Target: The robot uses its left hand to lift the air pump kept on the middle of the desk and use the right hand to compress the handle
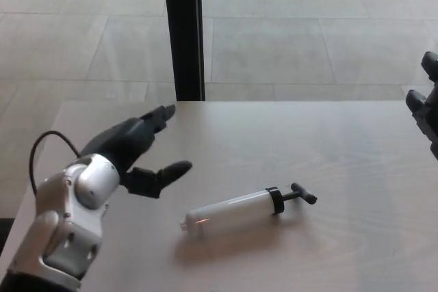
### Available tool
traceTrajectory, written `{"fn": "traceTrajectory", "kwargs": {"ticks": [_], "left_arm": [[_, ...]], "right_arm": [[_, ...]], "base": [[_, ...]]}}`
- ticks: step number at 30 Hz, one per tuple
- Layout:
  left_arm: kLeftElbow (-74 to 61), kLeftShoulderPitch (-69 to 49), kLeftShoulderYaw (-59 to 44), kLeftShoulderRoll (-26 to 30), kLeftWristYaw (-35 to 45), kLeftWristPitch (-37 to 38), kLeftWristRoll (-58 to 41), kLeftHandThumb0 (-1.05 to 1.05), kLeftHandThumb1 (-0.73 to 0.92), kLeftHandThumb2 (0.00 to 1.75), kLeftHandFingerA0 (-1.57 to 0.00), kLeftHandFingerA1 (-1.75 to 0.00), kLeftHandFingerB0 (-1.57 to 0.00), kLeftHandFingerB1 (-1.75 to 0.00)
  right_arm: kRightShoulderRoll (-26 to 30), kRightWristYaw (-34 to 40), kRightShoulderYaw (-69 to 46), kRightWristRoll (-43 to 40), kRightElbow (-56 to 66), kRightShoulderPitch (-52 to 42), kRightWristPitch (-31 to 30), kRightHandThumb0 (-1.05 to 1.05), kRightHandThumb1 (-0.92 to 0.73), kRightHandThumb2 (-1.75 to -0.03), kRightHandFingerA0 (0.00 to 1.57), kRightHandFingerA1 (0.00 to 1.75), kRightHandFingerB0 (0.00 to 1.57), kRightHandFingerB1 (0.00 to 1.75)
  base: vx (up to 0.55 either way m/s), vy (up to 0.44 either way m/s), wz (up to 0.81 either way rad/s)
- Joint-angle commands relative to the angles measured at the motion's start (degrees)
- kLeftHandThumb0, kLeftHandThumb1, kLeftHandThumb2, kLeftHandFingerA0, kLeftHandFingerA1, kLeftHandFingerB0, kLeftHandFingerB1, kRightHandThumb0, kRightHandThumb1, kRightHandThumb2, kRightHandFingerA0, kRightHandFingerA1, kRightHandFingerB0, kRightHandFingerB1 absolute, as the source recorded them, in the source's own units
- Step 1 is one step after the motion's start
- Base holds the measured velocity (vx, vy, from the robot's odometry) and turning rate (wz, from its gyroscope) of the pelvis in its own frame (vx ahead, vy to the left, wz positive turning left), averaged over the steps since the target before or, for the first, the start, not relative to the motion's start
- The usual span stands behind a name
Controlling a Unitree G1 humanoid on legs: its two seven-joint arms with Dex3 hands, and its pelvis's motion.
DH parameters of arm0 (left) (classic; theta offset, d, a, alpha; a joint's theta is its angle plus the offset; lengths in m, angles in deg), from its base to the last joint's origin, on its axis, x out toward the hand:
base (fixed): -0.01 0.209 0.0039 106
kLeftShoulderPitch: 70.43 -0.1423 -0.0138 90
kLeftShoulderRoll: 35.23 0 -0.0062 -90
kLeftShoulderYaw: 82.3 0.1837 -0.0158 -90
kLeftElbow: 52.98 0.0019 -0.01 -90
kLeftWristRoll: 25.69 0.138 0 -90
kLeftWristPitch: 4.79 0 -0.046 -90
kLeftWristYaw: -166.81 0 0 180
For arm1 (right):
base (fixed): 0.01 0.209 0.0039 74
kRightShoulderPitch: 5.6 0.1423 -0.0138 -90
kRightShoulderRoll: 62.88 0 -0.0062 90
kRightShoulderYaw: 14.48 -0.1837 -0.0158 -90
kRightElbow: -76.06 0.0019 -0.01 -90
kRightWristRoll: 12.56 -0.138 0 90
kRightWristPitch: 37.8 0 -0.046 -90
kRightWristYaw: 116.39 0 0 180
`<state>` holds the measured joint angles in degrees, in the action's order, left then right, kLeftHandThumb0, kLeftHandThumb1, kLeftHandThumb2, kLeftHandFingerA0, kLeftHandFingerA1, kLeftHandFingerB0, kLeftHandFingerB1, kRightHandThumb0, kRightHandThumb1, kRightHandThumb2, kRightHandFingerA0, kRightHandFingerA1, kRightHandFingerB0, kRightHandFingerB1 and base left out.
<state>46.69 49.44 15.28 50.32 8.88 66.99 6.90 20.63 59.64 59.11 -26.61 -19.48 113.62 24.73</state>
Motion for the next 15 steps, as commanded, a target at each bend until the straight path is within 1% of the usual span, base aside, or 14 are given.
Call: {"fn": "traceTrajectory", "kwargs": {"ticks": [1, 2, 3, 4, 5, 6, 7, 8, 9, 10, 11, 13, 14, 15], "left_arm": [[0.9, 9.8, -59.0, 7.3, 0.9, -9.5, -56.8, -1.05, 0.81, 1.16, 0.0, -0.09, 0.0, 0.0], [1.8, 9.5, -61.4, 8.8, 1.2, -10.5, -57.6, -0.99, 0.79, 1.16, 0.0, -0.16, 0.0, -0.05], [3.0, 8.9, -63.7, 10.4, 1.5, -11.1, -57.9, -1.0, 0.76, 1.13, 0.0, -0.16, -0.09, -0.09], [4.1, 8.3, -65.4, 11.7, 1.6, -11.5, -57.8, -1.0, 0.76, 1.13, 0.0, -0.16, -0.09, -0.09], [6.2, 5.1, -69.2, 14.8, 2.9, -11.5, -57.5, -0.94, 0.71, 1.11, -0.01, -0.24, -0.1, -0.17], [8.5, 0.4, -71.0, 17.7, 6.4, -9.4, -56.3, -0.97, 0.81, 1.16, 0.0, -0.18, 0.0, -0.07], [8.9, -0.5, -71.1, 18.2, 7.3, -8.9, -56.0, -0.97, 0.81, 1.16, 0.0, -0.18, 0.0, -0.07], [12.3, -7.4, -74.3, 20.7, 8.2, -6.5, -53.6, -0.87, 0.74, 1.12, -0.01, -0.31, -0.07, -0.22], [13.5, -9.6, -75.3, 21.2, 8.3, -5.6, -53.1, -0.85, 0.72, 1.11, -0.02, -0.38, -0.03, -0.27], [17.1, -13.6, -77.8, 22.3, 8.4, -3.7, -53.2, -0.8, 0.9, 0.68, -0.05, -0.4, -0.07, -0.27], [22.0, -17.7, -81.1, 23.5, 6.3, -1.6, -53.5, -0.86, 0.69, 1.07, -0.12, -0.54, 0.0, -0.39], [26.3, -21.0, -83.2, 24.3, 5.1, 1.0, -54.3, -0.85, 0.71, 1.08, -0.15, -0.56, 0.0, -0.38], [30.7, -24.2, -84.8, 24.8, 3.9, 4.3, -55.2, -0.38, 0.48, 1.09, -0.02, -0.52, 0.0, -0.5], [33.8, -26.5, -85.8, 25.0, 2.4, 6.8, -55.8, -0.38, 0.48, 1.09, -0.02, -0.52, 0.0, -0.5]], "right_arm": [[17.2, -6.0, -12.2, -2.4, -3.5, -3.6, -0.2, -0.88, -0.92, -1.29, 0.0, 0.2, 0.0, 0.18], [18.4, -6.6, -13.3, -2.6, -4.1, -4.1, 0.6, -0.89, -0.92, -1.29, 0.0, 0.22, 0.0, 0.18], [19.8, -7.2, -14.2, -2.6, -4.6, -4.8, 0.8, -0.91, -0.92, -1.3, 0.0, 0.19, 0.0, 0.15], [21.0, -7.6, -14.8, -2.5, -4.9, -5.3, 0.7, -0.91, -0.92, -1.3, 0.0, 0.19, 0.0, 0.15], [23.6, -8.1, -17.5, -2.3, -6.4, -6.9, 2.5, -0.94, -0.92, -1.3, 0.0, 0.23, 0.0, 0.18], [25.5, -8.5, -20.2, -2.9, -7.9, -7.9, 3.7, -0.93, -0.92, -0.88, 0.0, 0.25, 0.0, 0.29], [25.8, -8.6, -20.6, -3.1, -8.1, -8.0, 3.9, -0.93, -0.92, -0.88, 0.0, 0.25, 0.0, 0.29], [28.3, -7.8, -25.2, -3.8, -10.1, -9.8, 4.3, -0.96, -0.92, -0.83, 0.0, 0.57, 0.04, 0.44], [29.2, -7.5, -26.7, -4.0, -11.2, -10.2, 4.4, -0.93, -0.92, -0.82, 0.0, 0.7, 0.05, 0.54], [31.1, -7.3, -30.1, -5.2, -14.2, -11.0, 5.2, -0.94, -0.92, -0.76, 0.03, 0.76, 0.09, 0.59], [32.4, -5.9, -33.4, -5.8, -16.6, -12.6, 5.4, -0.92, -0.91, -0.75, 0.14, 0.82, 0.11, 0.63], [33.0, -5.3, -35.3, -5.9, -18.1, -14.6, 6.6, -0.88, -0.92, -0.74, 0.15, 0.85, 0.09, 0.66], [32.9, -5.2, -36.9, -5.7, -19.3, -17.3, 8.9, -0.86, -0.92, -0.71, 0.17, 0.87, 0.11, 0.68], [32.3, -4.4, -38.1, -5.5, -20.0, -19.6, 10.7, -0.87, -0.92, -0.67, 0.23, 0.89, 0.15, 0.7]], "base": [[0.0, 0.0, 0.0], [0.0, 0.0, 0.0], [0.0, 0.0, 0.0], [0.0, 0.0, 0.0], [0.0, 0.0, 0.0], [0.0, 0.0, 0.0], [0.0, 0.0, 0.0], [0.0, 0.0, 0.0], [0.0, 0.0, 0.0], [0.0, 0.0, 0.0], [0.0, 0.0, 0.0], [0.0, 0.0, 0.0], [0.0, 0.0, 0.0], [0.0, 0.0, 0.0]]}}
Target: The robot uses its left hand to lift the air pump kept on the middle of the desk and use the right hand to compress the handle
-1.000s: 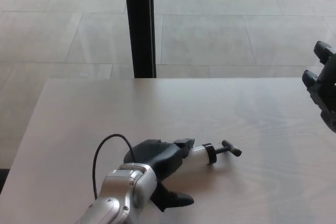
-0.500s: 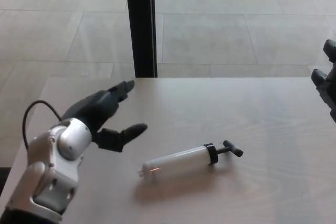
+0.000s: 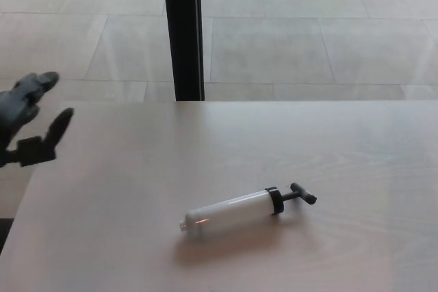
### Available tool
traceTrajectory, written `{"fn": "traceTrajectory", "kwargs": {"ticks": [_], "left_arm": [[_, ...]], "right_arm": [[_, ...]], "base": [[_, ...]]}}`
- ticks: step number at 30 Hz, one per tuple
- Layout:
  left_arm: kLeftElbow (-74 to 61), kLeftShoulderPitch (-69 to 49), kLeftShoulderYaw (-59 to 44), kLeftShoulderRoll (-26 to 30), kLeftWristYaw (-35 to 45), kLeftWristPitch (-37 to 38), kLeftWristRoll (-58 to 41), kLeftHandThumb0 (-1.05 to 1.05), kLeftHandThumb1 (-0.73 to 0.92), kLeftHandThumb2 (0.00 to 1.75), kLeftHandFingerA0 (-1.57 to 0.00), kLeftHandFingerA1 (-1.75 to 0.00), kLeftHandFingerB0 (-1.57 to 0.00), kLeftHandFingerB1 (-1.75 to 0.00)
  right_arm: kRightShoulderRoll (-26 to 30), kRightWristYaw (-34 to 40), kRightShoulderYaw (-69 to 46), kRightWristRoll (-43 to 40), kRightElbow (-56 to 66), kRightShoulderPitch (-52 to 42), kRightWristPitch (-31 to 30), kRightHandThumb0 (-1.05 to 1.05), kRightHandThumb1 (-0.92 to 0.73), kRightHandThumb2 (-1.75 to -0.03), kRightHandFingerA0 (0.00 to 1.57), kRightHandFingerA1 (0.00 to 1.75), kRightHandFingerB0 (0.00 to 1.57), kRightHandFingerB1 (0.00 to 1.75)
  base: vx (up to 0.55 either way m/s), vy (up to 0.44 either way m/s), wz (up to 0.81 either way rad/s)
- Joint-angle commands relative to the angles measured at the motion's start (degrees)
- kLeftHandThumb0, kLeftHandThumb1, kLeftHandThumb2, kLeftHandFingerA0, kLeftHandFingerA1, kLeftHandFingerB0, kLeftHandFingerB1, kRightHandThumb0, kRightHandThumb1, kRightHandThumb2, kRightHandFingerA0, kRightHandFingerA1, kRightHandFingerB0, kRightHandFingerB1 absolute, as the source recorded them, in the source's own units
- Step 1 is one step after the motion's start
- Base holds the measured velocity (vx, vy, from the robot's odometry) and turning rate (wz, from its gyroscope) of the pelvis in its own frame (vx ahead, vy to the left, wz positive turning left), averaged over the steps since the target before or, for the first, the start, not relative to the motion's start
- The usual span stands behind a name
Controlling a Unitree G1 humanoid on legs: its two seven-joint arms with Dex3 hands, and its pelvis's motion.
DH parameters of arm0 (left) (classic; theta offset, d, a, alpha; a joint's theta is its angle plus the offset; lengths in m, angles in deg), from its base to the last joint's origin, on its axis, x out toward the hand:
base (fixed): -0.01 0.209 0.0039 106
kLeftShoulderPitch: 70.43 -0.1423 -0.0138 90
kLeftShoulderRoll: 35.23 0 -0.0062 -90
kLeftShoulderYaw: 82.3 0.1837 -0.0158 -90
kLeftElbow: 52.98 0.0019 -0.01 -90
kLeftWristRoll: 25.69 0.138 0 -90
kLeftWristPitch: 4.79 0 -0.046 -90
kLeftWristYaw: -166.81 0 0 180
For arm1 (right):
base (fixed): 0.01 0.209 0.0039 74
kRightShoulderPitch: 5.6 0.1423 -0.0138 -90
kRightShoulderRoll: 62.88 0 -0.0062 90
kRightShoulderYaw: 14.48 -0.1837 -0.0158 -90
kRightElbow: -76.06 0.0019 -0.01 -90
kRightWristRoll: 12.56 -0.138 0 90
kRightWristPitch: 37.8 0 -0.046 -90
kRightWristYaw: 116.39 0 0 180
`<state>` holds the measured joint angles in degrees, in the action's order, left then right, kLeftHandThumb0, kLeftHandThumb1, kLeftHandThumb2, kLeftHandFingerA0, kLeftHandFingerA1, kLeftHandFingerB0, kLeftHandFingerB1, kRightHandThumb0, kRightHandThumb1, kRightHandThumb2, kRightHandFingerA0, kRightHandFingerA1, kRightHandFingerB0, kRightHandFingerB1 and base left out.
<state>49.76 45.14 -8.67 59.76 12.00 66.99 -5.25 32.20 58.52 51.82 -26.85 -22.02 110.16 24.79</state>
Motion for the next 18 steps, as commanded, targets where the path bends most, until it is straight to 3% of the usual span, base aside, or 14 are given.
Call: {"fn": "traceTrajectory", "kwargs": {"ticks": [1, 3, 4, 7, 8, 12, 13, 15, 16, 17, 18], "left_arm": [[31.8, -23.1, -62.4, 15.4, -1.4, 7.8, -43.9, -0.38, 0.48, 1.09, -0.02, -0.52, 0.0, -0.5], [33.0, -25.7, -64.1, 14.3, -3.6, 8.8, -44.7, -0.38, 0.5, 1.1, -0.02, -0.52, 0.0, -0.5], [35.3, -26.6, -65.1, 14.4, -5.1, 9.6, -45.4, -0.75, 0.9, 0.67, -0.2, -0.48, -0.14, -0.35], [38.4, -29.3, -65.7, 14.1, -4.9, 11.8, -45.8, -0.76, 0.87, 0.66, -0.21, -0.49, -0.13, -0.36], [40.3, -30.3, -65.5, 13.9, -5.1, 13.0, -45.9, -0.69, 0.82, 0.64, -0.25, -0.53, -0.22, -0.4], [45.6, -32.7, -65.9, 13.6, -5.7, 15.3, -46.0, -0.58, 0.8, 0.63, -0.23, -0.5, -0.27, -0.43], [48.3, -33.9, -65.3, 13.0, -6.0, 16.5, -45.6, -0.55, 0.77, 0.62, -0.26, -0.5, -0.31, -0.43], [50.5, -34.8, -64.5, 12.5, -7.7, 17.1, -44.4, -0.55, 0.74, 0.61, -0.32, -0.5, -0.36, -0.43], [51.4, -35.8, -62.3, 11.0, -9.4, 17.2, -41.9, -0.57, 0.54, 0.98, -0.36, -0.64, -0.2, -0.51], [51.6, -36.2, -61.4, 10.5, -9.6, 17.4, -40.7, -0.57, 0.54, 0.98, -0.36, -0.64, -0.2, -0.51], [51.4, -38.7, -58.2, 9.1, -9.1, 17.5, -37.1, -0.64, 0.74, 0.61, -0.35, -0.47, -0.26, -0.37]], "right_arm": [[20.3, -2.2, -31.5, -5.2, -17.6, -17.2, 11.4, -0.87, -0.92, -0.67, 0.23, 0.89, 0.15, 0.7], [18.8, 1.2, -32.8, -4.3, -18.3, -19.9, 13.2, -0.82, -0.88, -0.66, 0.23, 0.91, 0.08, 0.72], [17.4, 2.4, -34.5, -5.4, -19.1, -21.2, 14.0, -0.81, -0.82, -0.64, 0.21, 0.99, 0.11, 0.74], [15.6, 5.6, -36.2, -6.4, -22.4, -22.4, 17.1, -0.77, -0.77, -0.63, 0.2, 1.03, 0.18, 0.74], [14.8, 6.6, -37.0, -7.2, -23.9, -22.5, 18.3, -0.74, -0.8, -0.62, 0.1, 1.01, 0.13, 0.71], [13.2, 8.2, -39.4, -8.9, -28.1, -24.2, 21.9, -0.73, -0.81, -0.63, 0.06, 0.94, 0.1, 0.7], [12.4, 10.3, -40.0, -8.8, -29.1, -24.6, 22.8, -0.76, -0.83, -0.62, 0.02, 1.24, 0.02, 0.77], [11.9, 12.1, -41.0, -9.1, -29.8, -24.5, 23.0, -0.77, -0.82, -0.6, 0.07, 1.28, 0.02, 0.82], [11.5, 11.9, -42.7, -10.8, -32.9, -24.8, 26.0, -0.83, -0.69, -0.61, 0.32, 1.4, 0.0, 0.8], [11.5, 12.6, -43.0, -10.8, -33.8, -24.8, 26.5, -0.83, -0.69, -0.61, 0.32, 1.4, 0.0, 0.8], [10.8, 15.9, -41.8, -9.3, -36.2, -24.8, 27.3, -0.41, -0.45, -1.06, 0.36, 0.82, 0.06, 0.6]], "base": [[0.0, 0.0, 0.0], [0.0, 0.0, 0.0], [0.0, 0.0, 0.0], [0.0, 0.0, 0.0], [0.0, 0.0, 0.0], [0.0, 0.0, 0.0], [0.0, 0.0, 0.0], [0.0, 0.0, 0.0], [0.0, 0.0, 0.0], [0.0, 0.0, 0.0], [0.0, 0.0, 0.0]]}}
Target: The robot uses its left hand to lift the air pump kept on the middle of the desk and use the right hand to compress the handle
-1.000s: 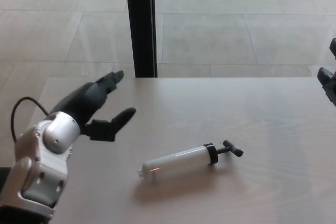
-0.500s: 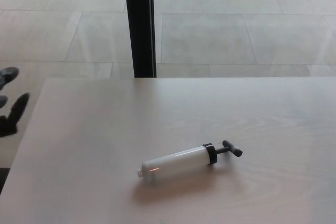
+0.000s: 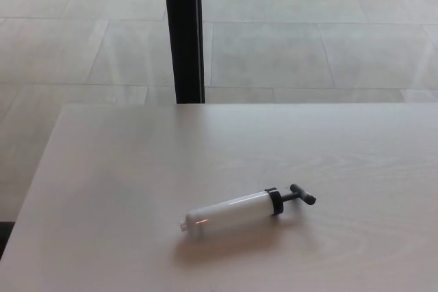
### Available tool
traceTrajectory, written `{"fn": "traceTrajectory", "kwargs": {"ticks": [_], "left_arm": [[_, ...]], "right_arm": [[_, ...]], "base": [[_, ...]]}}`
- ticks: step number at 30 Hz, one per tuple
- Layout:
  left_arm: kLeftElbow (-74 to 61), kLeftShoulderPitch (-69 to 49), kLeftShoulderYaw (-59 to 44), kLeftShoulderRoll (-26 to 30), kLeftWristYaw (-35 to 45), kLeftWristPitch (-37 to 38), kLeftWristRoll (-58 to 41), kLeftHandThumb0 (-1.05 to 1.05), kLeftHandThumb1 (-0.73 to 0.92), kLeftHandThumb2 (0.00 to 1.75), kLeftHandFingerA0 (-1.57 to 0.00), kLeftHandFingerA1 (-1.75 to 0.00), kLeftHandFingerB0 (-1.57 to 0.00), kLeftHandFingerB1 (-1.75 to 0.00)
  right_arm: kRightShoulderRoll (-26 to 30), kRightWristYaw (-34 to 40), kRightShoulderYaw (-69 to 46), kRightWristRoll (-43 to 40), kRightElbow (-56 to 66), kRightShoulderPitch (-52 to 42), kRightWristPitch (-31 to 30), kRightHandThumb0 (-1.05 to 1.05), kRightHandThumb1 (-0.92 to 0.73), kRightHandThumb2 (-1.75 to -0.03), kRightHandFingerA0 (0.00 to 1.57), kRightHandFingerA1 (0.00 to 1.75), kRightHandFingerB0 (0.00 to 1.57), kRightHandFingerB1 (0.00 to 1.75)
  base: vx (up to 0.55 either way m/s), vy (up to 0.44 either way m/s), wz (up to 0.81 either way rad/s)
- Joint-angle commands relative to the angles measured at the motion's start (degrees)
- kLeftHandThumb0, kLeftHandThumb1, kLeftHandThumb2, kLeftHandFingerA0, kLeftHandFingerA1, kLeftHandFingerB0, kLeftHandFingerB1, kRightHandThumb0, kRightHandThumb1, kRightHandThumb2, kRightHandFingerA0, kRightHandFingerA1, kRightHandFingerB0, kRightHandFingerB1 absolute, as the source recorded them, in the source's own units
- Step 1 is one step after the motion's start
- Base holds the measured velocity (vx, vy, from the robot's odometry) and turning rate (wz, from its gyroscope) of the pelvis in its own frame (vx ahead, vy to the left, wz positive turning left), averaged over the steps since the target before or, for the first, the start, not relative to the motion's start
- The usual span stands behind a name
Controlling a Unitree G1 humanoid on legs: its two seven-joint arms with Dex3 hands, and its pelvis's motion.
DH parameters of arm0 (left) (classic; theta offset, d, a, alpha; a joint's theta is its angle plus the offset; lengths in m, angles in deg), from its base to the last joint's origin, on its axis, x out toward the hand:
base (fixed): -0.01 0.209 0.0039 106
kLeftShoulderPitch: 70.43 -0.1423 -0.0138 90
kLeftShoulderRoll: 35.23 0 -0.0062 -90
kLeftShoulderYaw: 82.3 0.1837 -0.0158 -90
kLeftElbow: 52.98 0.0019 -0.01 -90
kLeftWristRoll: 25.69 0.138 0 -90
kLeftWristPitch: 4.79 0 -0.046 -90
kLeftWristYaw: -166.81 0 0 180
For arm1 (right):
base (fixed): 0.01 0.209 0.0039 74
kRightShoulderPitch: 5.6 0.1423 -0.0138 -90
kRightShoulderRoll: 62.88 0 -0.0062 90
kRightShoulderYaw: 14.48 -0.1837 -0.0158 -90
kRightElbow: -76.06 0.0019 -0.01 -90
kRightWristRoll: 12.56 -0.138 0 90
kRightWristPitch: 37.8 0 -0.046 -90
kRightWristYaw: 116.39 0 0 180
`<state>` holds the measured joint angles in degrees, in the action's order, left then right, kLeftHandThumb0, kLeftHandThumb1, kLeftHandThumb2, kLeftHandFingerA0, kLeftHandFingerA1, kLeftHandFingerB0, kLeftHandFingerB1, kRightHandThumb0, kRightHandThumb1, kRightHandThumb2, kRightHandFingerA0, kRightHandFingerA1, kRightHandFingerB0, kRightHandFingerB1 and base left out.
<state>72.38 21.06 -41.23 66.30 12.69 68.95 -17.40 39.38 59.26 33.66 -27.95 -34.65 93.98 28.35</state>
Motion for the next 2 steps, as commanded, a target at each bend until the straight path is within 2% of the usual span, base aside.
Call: {"fn": "traceTrajectory", "kwargs": {"ticks": [1, 2], "left_arm": [[29.0, -15.2, -24.6, 2.4, -9.8, 15.6, -23.8, -0.64, 0.74, 0.61, -0.35, -0.47, -0.26, -0.37], [29.9, -15.9, -24.5, 2.3, -9.6, 15.2, -23.5, -0.61, 0.75, 0.61, -0.36, -0.47, -0.25, -0.37]], "right_arm": [[3.4, 16.1, -23.5, -7.9, -24.4, -8.4, 23.9, -0.41, -0.45, -1.06, 0.36, 0.82, 0.06, 0.6], [2.4, 17.6, -23.7, -7.8, -25.0, -8.1, 24.3, -0.78, -0.79, -0.59, 0.25, 1.46, 0.0, 0.93]], "base": [[0.0, 0.0, 0.0], [0.0, 0.0, 0.0]]}}
